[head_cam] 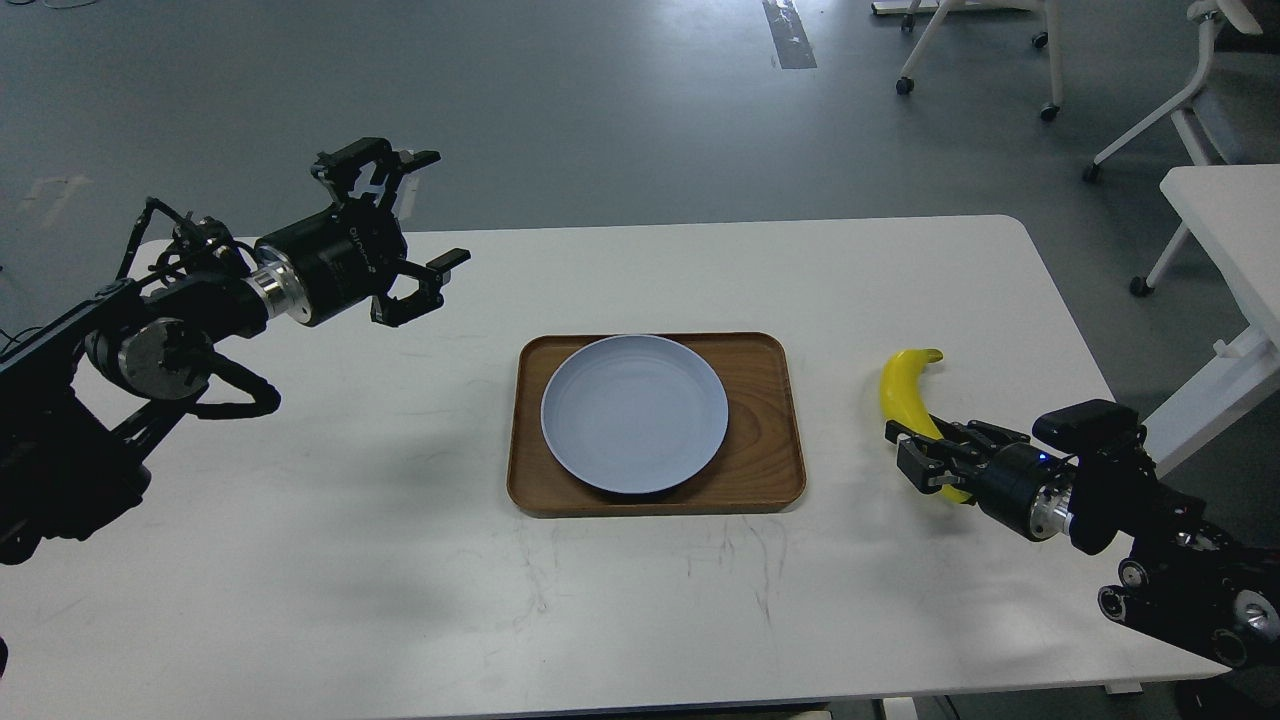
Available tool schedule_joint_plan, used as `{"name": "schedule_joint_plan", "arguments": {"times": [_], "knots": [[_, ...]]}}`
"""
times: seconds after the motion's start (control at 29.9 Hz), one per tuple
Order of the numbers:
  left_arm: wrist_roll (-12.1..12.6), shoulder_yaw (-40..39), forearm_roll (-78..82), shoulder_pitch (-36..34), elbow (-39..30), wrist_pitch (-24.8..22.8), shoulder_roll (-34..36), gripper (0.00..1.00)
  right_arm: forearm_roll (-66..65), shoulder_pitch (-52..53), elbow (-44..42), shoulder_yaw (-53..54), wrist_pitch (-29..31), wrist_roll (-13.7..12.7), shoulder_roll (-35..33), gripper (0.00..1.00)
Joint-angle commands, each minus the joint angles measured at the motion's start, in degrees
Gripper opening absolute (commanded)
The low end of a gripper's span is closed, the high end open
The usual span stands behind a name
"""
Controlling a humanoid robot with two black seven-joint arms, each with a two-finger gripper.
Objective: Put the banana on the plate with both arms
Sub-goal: 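Lift the banana with the right gripper and move it toward the plate, then lower the banana onto the plate with the right gripper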
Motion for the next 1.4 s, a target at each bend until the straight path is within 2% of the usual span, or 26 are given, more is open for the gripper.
{"name": "schedule_joint_plan", "arguments": {"times": [0.0, 0.47, 0.7, 0.77, 0.84, 0.97, 1.37], "knots": [[0.00, 0.00, 0.00, 0.00, 0.00, 0.07, -0.01, 0.99, 0.52, 0.63, 2.53, 0.25, -0.44, 0.06, -1.04, 0.00], [0.00, 0.00, 0.00, 0.00, 0.00, 0.33, -0.62, 0.99, 0.26, 6.60, 6.76, -0.10, -0.71, 1.03, -5.70, 0.00], [0.00, 0.00, 0.00, -0.09, 0.00, 0.42, -0.54, 0.99, -0.62, 11.70, 7.64, -2.29, 0.17, 3.31, -4.91, 0.00], [0.00, 0.00, 0.00, -0.09, -0.09, 0.42, -0.19, 0.99, -0.62, 15.90, 7.90, -6.14, 0.34, 5.24, -3.34, 0.00], [0.00, 0.00, 0.00, -0.09, -0.18, 0.42, -0.10, 0.99, -0.62, 18.01, 7.90, -8.25, 0.34, 5.51, -2.02, 0.00], [0.09, 0.00, 0.00, 0.00, -0.97, 0.51, 0.08, 0.99, -0.36, 22.51, 7.55, -12.84, 0.34, 5.60, 2.90, 0.00], [0.00, -0.09, 0.00, 0.00, -0.97, 0.51, 0.17, 0.99, 0.61, 25.41, 2.37, -16.62, 0.87, 5.95, 13.11, 0.00]]}}
